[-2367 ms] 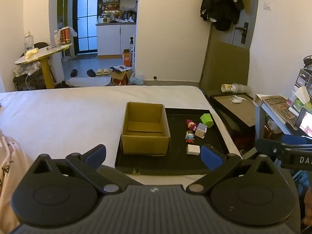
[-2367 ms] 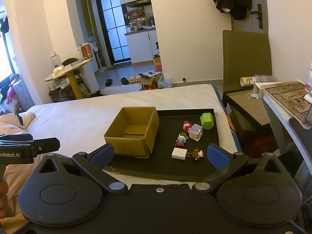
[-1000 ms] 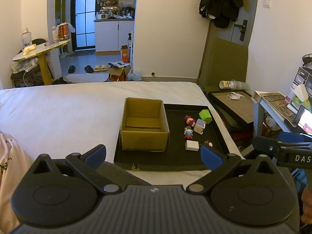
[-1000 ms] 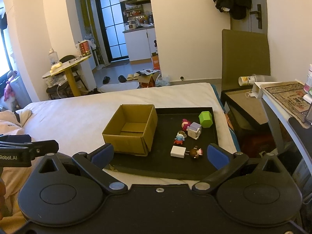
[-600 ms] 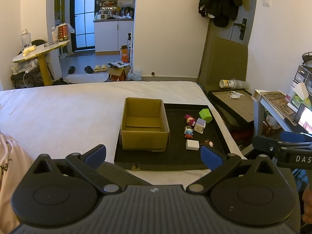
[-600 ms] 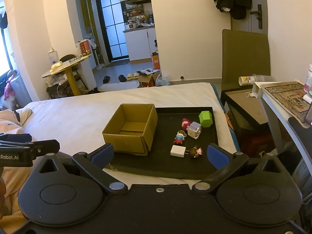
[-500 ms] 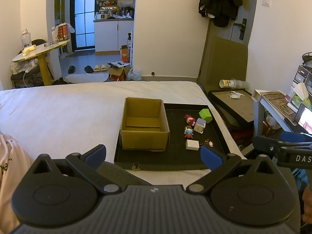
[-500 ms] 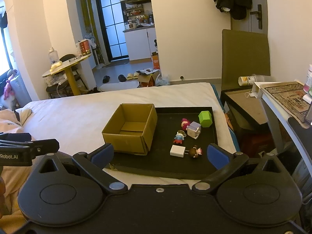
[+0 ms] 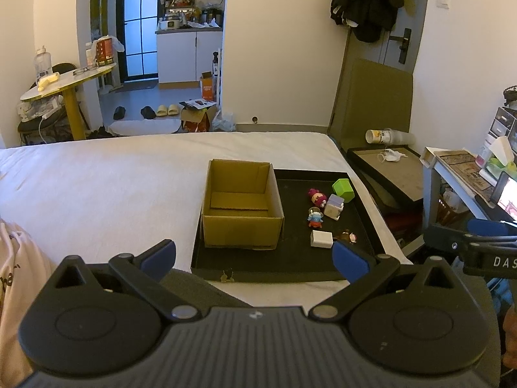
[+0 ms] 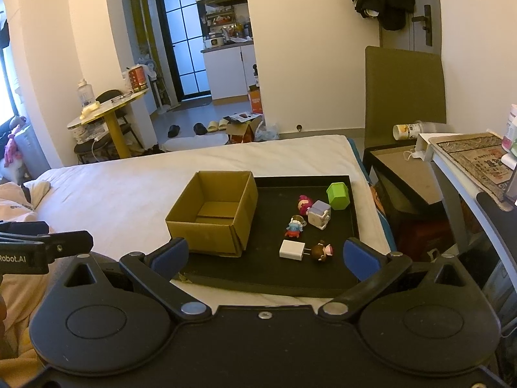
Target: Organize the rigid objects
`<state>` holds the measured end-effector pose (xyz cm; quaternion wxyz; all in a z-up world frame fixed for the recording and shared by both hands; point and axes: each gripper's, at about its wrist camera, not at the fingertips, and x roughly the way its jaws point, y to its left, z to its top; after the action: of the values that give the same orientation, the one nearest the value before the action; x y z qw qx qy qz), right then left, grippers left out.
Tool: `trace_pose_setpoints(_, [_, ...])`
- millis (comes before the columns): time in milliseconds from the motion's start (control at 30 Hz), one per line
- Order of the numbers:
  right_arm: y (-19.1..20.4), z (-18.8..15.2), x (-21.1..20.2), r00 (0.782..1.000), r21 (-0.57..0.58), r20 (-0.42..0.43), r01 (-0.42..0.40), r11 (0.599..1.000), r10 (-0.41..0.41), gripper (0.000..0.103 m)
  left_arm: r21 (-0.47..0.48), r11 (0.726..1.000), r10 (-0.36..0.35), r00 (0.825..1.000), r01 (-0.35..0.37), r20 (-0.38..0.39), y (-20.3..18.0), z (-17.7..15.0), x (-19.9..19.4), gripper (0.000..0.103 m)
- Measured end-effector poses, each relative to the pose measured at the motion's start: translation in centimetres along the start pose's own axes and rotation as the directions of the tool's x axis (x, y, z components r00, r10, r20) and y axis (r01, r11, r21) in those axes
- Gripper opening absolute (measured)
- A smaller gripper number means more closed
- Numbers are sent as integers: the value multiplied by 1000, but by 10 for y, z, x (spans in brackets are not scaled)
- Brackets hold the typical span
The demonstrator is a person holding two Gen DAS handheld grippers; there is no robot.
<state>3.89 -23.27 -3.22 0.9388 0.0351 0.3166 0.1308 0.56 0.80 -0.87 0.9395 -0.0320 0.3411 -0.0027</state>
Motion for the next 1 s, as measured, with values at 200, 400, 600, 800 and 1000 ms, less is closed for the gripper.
trace_pose_setpoints(200, [-6,2,7,1000,13,-10,2,1000,-2,103,2,1000,-3,1000,3,-15,1,3,8,103])
trace_pose_setpoints(400, [-13,5,17,1000,20,-15,1,1000,-1,103,13,1000,-9,999,9,-37,-3,9,22,103])
trace_pose_setpoints(600, [-18,8,30,999,20,-29,-12,1000,13,103,8,1000,-3,998,3,-55,-2,17,35,103])
trace_pose_setpoints(800, [-22,12,44,999,32,-47,-17,999,19,103,1,1000,5,997,-5,-77,1,22,50,103])
trace_pose_setpoints(1000, [-28,16,59,998,47,-63,-8,999,11,103,-11,1000,21,995,-22,-98,6,29,65,103])
